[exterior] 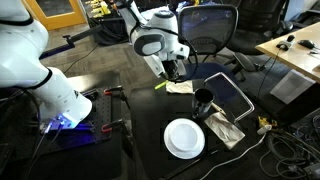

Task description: Put the marker in the black cup

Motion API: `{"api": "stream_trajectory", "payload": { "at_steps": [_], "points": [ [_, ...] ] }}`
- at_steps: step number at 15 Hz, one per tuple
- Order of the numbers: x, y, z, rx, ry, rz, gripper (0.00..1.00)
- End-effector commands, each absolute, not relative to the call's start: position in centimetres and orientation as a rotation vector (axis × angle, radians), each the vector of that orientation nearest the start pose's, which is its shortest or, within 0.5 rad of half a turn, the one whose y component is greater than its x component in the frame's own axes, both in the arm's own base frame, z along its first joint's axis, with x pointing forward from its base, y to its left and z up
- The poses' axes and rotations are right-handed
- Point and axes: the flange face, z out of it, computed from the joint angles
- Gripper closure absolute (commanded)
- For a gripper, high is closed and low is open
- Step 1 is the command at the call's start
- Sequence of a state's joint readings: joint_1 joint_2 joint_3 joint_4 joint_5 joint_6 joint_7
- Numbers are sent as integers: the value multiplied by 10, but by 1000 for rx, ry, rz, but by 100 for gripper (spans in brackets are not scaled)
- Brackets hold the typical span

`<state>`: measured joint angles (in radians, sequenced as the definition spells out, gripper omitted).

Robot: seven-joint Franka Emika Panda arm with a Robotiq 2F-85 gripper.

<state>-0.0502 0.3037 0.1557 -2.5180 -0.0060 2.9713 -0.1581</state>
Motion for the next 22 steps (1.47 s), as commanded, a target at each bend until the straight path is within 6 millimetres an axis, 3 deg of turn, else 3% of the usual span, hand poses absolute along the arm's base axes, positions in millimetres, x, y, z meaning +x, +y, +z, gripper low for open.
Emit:
{"api": "stream_trajectory", "payload": {
  "at_steps": [1,6,9,10,13,19,20,22],
  "points": [
    [475,53,232,-3074,-312,-374,95],
    [488,45,293,-3082,-242,-503,95],
    [493,39,318,-3093,-202,-483,95],
    [495,41,299,-3087,-251,-501,82],
    [495,38,314,-3091,-232,-503,82],
    [495,39,314,-3090,-235,-502,82],
    [495,39,314,-3090,-235,-502,95],
    [496,38,316,-3093,-205,-561,95]
  ]
}}
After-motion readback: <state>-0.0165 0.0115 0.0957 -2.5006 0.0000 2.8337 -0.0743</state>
